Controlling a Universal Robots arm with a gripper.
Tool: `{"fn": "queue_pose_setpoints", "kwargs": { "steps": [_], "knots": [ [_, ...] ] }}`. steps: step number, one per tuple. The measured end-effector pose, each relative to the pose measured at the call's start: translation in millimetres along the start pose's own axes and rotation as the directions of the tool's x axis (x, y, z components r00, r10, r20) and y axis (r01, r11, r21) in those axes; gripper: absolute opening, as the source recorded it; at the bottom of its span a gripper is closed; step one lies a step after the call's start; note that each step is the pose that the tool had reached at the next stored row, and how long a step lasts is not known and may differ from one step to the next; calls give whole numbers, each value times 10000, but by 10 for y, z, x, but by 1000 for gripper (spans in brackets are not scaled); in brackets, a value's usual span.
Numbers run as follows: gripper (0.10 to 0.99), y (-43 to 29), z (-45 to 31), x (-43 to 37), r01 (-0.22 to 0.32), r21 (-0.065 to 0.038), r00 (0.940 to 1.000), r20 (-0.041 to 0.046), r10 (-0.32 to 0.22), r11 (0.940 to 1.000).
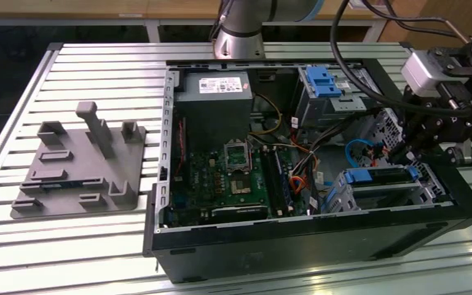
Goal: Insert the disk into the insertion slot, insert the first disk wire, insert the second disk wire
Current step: 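Insert the first disk wire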
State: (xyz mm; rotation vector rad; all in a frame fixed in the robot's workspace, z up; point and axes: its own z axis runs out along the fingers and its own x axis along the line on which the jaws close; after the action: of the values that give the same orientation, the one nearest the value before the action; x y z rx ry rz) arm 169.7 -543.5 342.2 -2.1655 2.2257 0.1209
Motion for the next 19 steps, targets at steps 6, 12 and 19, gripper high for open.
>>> {"fn": "queue_pose_setpoints", "kwargs": {
  "steps": [6,12,19],
  "knots": [
    [165,-3,5,25,-198,15,9998,8,198,9998],
    [165,-2,11,31,-206,17,9998,2,206,9998],
    [165,-1,18,50,-184,15,9998,-5,184,9998]
  ]
}}
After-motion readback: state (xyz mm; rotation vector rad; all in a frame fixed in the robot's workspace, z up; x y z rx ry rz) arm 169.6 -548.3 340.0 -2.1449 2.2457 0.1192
